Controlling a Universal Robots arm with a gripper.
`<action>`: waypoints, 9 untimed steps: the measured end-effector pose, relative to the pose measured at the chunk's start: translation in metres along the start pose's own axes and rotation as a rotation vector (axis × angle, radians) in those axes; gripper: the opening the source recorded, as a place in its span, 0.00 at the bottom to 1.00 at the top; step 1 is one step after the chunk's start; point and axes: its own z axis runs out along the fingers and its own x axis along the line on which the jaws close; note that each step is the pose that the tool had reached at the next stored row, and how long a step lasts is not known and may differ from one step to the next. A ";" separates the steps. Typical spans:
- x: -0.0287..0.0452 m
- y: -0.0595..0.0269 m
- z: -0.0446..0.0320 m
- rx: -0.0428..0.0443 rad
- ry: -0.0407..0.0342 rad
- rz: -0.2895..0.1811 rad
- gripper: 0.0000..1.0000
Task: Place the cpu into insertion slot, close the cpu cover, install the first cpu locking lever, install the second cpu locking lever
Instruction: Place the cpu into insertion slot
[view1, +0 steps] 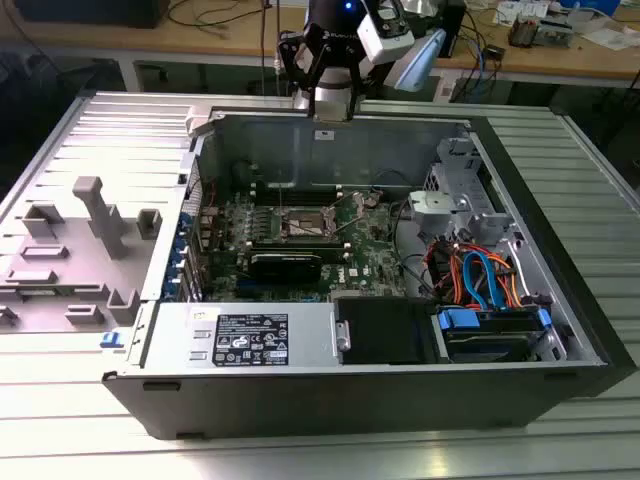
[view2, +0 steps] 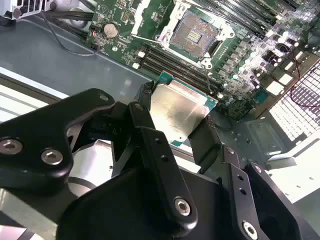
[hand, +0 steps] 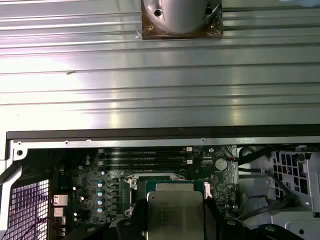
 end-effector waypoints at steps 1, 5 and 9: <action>0.0000 0.0000 0.0000 0.0000 0.0000 0.000 0.55; 0.0000 0.0000 0.0000 0.0000 -0.0001 0.000 0.55; 0.0000 0.0000 0.0000 -0.0001 -0.0003 0.003 0.55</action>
